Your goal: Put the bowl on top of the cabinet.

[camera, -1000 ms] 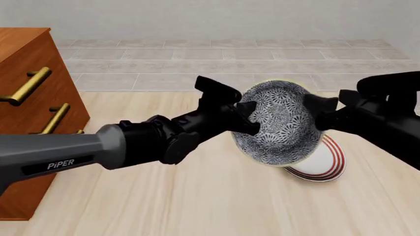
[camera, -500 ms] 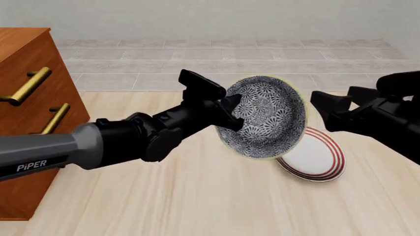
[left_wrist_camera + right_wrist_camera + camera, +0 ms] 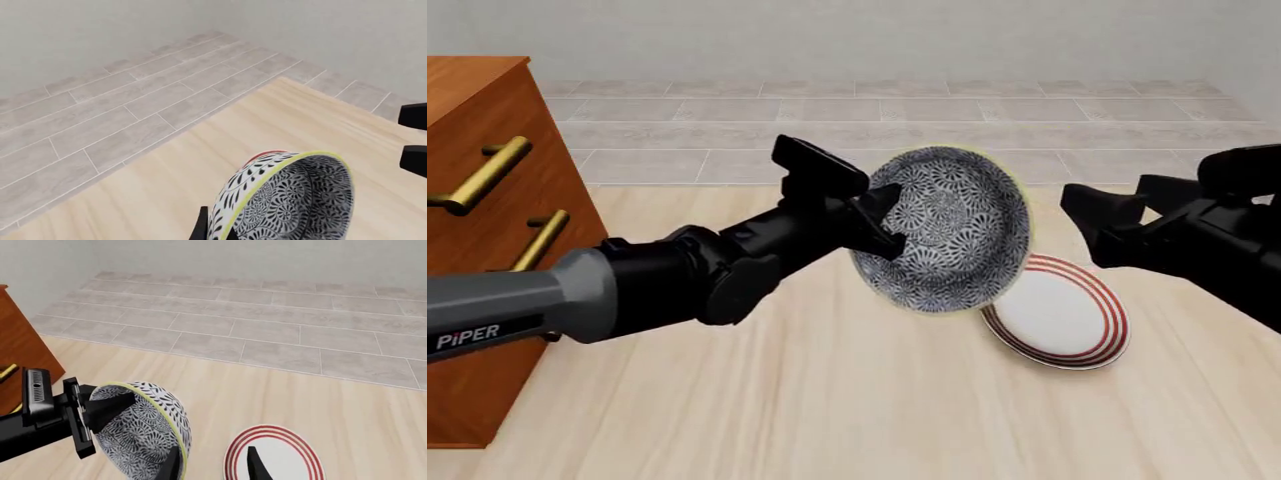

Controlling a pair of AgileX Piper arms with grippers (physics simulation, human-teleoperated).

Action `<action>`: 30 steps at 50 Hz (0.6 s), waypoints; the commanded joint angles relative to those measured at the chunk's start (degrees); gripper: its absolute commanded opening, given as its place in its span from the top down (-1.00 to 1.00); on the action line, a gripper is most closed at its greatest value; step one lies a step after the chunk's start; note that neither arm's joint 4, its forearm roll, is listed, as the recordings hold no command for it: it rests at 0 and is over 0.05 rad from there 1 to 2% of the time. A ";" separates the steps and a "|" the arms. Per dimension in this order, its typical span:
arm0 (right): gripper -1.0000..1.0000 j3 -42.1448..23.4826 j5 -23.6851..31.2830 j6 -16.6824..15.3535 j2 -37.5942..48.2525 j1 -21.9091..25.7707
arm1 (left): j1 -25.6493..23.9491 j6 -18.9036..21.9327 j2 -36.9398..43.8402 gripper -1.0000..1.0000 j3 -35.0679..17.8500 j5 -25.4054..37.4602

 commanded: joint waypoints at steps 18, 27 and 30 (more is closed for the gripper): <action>-1.00 0.06 -0.10 0.01 0.20 0.06 | -0.72 1.22 -0.06 1.00 -0.73 1.10; -1.00 0.11 -0.17 0.09 0.24 0.10 | 0.51 2.19 -1.01 1.00 -2.01 2.95; -1.00 0.18 -0.16 0.12 0.19 0.19 | 1.22 2.77 -1.78 1.00 -2.57 4.13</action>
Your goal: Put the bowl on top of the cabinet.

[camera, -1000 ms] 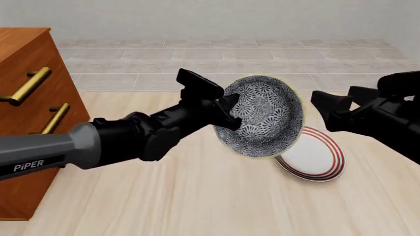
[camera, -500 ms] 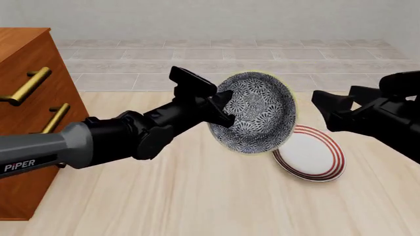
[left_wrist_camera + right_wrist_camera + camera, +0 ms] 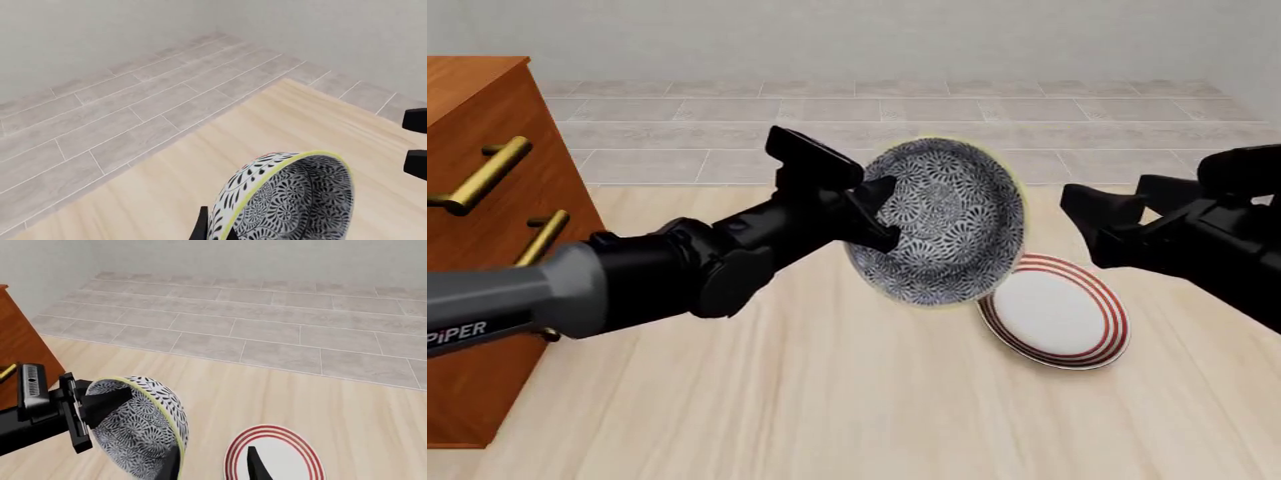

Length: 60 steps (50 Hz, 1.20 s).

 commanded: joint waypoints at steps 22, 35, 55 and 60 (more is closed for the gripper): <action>-1.00 0.36 -0.49 0.36 0.50 0.31 | 11.02 3.53 -9.23 1.00 -8.56 19.38; -1.00 0.42 -0.41 0.39 0.33 0.48 | 18.61 7.24 -12.99 1.00 -10.46 25.82; -1.00 0.68 -0.70 0.41 0.70 0.91 | 23.16 -3.27 -17.62 1.00 -17.68 36.09; -1.00 0.69 -0.61 0.38 0.62 0.99 | 24.26 -6.66 -17.23 1.00 -19.27 38.99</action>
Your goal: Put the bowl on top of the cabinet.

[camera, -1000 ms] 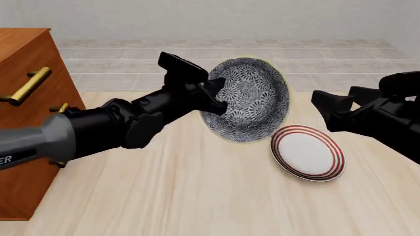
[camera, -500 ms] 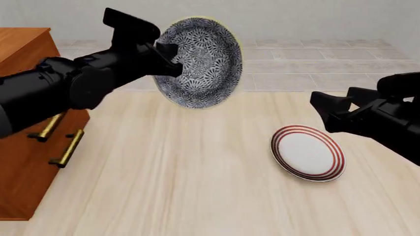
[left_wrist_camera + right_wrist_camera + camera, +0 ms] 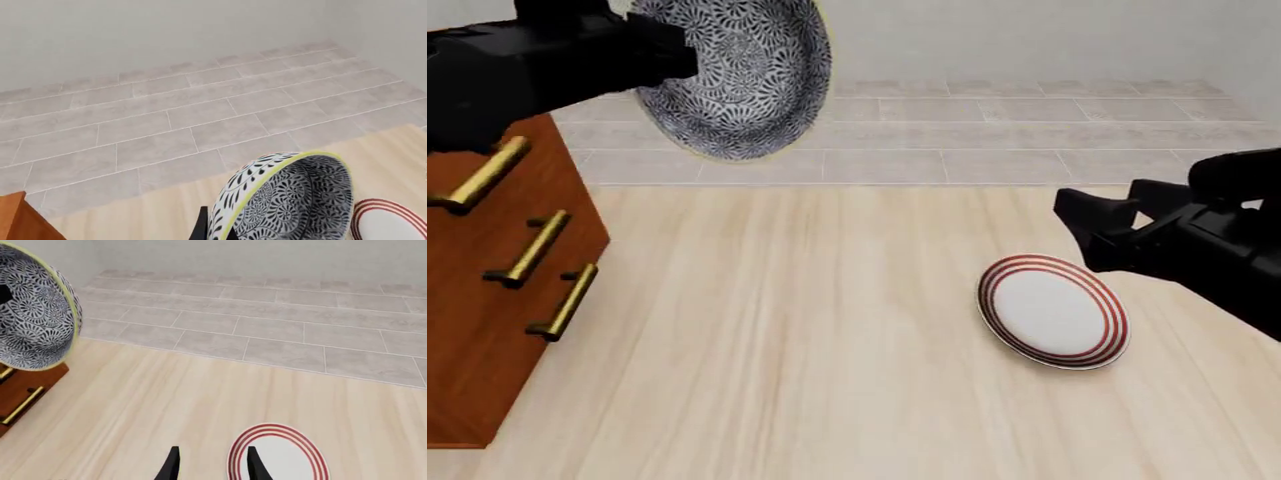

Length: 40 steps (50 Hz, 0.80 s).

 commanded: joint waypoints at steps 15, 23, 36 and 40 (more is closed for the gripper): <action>-1.00 0.20 0.16 -0.13 -0.13 0.63 | 8.81 -12.03 -4.39 1.00 -3.26 9.47; -1.00 0.15 0.38 0.04 -0.36 0.68 | 11.36 -17.68 -5.33 1.00 -2.12 10.13; -1.00 0.34 -0.03 0.08 0.08 0.65 | 15.04 -24.48 -9.61 1.00 -1.04 11.02; -1.00 0.27 0.35 0.14 -0.39 0.72 | 16.91 -24.92 -10.97 1.00 -0.22 10.55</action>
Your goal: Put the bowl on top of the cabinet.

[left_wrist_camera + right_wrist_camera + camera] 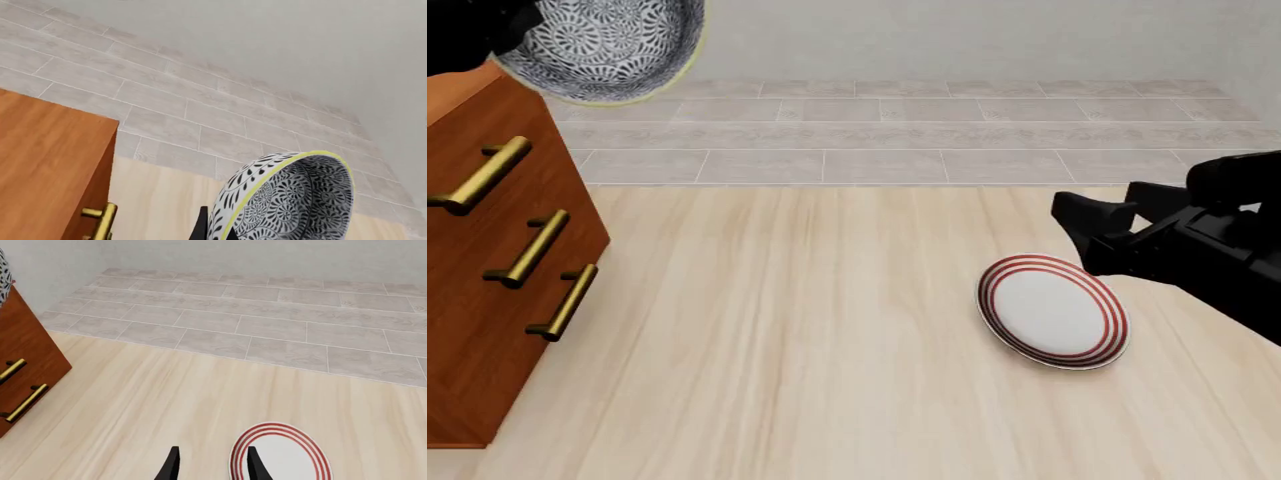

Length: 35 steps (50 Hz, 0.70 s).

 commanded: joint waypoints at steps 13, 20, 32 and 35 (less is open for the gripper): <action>-1.00 0.20 0.12 0.15 -0.29 0.40 | 10.23 -7.52 -4.85 1.00 5.53 -3.50; -1.00 0.32 -0.14 0.27 -0.07 0.32 | 14.10 -9.44 -5.26 1.00 7.85 -5.68; -1.00 0.52 -0.48 0.27 0.33 0.41 | 18.51 -12.32 -5.85 1.00 11.01 -8.30; -1.00 0.53 -0.52 0.29 0.37 0.35 | 19.75 -13.24 -5.92 1.00 11.99 -9.12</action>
